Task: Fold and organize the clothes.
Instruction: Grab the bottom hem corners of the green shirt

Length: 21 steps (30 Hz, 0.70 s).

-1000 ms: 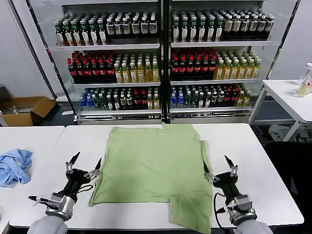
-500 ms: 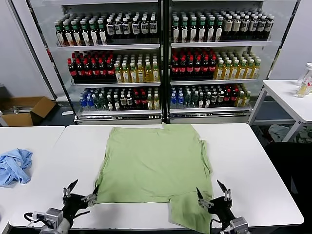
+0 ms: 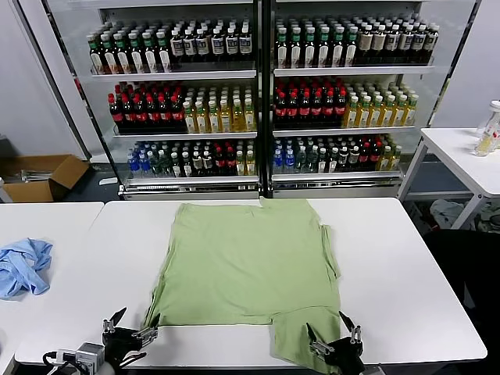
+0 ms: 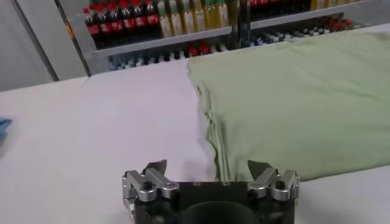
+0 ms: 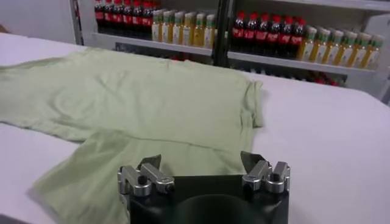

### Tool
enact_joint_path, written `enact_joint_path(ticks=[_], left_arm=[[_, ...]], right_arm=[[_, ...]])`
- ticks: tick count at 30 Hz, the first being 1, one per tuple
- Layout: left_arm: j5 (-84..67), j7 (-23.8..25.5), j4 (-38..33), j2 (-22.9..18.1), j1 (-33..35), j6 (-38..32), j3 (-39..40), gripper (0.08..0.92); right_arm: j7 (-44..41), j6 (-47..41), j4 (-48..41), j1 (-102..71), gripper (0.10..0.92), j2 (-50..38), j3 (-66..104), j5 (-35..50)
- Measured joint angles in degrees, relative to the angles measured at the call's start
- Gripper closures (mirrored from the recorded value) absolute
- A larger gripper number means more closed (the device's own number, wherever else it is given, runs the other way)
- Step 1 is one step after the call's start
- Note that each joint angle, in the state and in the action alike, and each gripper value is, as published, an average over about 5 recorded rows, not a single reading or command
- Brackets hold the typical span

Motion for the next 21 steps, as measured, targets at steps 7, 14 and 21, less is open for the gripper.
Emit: enact_joint_path(ticks=[7, 14, 21], left_arm=[[-0.3, -0.2, 0.6, -0.5, -0.1, 0.3, 0.6, 0.311], [0.0, -0.3, 1.1, -1.2, -0.3, 0.1, 1.7, 0.51], [0.3, -0.3, 1.3, -1.6, -0.8, 0.0, 3.0, 0.718]], right_arm=[[1.3, -0.1, -0.5, -0.5, 0.289, 0.0, -0.8, 1.5], [1.7, 0.0, -0.8, -0.8, 0.488, 0.5, -1.3, 2.6], [1.5, 0.2, -1.1, -0.7, 0.696, 0.7, -1.1, 3.3]])
